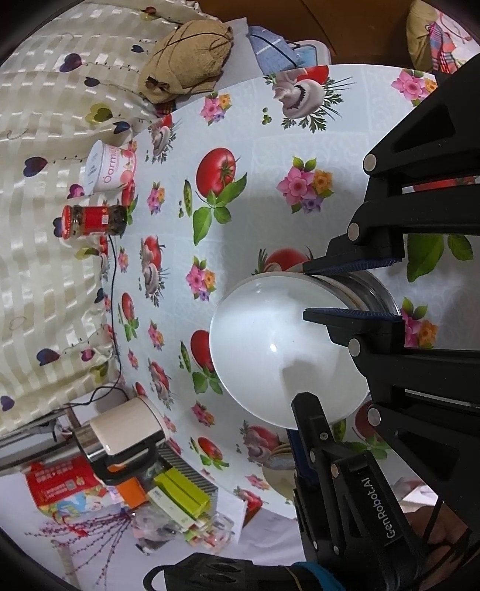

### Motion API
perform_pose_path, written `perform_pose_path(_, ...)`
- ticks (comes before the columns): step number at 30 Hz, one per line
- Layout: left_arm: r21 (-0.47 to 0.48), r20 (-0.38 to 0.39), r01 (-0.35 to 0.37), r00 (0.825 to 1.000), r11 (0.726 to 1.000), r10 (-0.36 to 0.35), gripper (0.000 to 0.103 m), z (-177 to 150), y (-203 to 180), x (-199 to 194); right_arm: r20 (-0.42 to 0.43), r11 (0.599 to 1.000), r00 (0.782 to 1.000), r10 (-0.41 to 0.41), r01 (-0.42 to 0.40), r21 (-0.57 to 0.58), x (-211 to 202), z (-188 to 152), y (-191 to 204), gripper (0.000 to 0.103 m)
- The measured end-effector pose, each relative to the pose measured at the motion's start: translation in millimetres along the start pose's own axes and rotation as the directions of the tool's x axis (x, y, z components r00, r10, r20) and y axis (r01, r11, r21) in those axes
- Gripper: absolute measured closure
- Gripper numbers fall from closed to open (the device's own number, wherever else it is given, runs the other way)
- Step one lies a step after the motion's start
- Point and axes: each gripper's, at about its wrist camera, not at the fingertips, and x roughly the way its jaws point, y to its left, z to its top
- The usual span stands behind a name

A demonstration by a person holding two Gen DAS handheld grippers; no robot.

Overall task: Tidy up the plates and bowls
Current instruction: 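Lower the white bowl into the steel bowl stack with the right gripper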

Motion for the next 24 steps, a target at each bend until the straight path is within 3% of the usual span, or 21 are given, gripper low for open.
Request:
perform_pose_path(16,-0.013,-0.006,0.024,1.000,1.000,-0.024,0.079,-1.0,7.0,-0.3,-0.009,1.000,1.000,0.017,-0.017,-0.001,1.8,-0.2,1.3,0.077)
perform_pose_path(24,0.006,0.050,0.044,0.998,0.999,-0.044,0.079,1.2,10.4,-10.6,0.005,1.000,1.000,0.017,-0.017,0.005,-4.6,-0.4,-2.7,0.077)
